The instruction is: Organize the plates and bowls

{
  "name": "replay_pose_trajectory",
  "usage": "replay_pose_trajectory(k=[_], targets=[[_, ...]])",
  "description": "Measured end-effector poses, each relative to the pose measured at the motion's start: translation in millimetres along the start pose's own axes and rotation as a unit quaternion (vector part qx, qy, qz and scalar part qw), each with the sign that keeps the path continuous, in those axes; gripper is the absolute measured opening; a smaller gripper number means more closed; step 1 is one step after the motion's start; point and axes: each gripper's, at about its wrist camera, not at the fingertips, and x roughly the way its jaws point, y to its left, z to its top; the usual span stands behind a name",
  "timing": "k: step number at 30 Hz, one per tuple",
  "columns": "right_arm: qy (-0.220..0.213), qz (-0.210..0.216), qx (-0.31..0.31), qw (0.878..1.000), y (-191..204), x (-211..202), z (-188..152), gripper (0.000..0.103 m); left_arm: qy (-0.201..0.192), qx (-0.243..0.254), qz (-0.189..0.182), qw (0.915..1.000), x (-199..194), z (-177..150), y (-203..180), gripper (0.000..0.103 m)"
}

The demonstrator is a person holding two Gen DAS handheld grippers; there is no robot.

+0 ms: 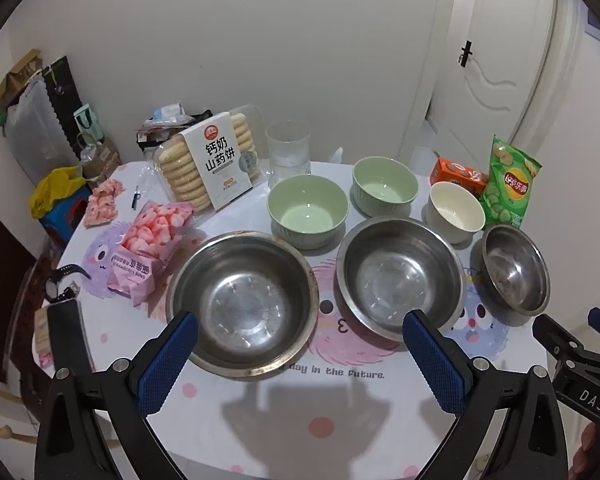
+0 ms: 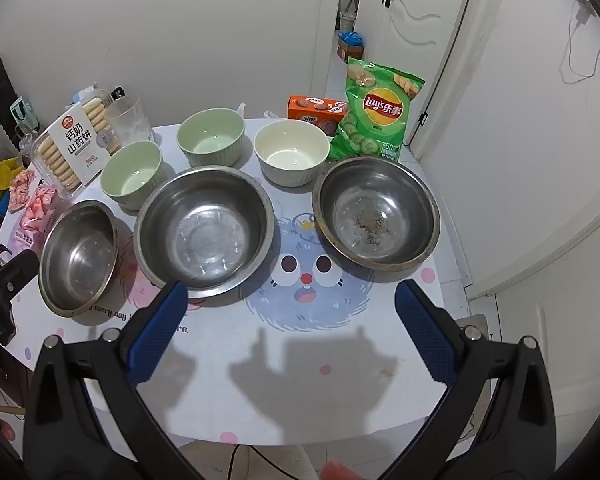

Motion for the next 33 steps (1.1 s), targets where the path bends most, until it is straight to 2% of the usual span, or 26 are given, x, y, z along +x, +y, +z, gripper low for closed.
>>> replay_pose_trajectory(k=[33], targets=[[0.006,0.003,0.000,1.000,0.5,3.1,3.9,0.103,0.000,0.002,0.002,1.0000,3.8,5.5,0.8,0.103]])
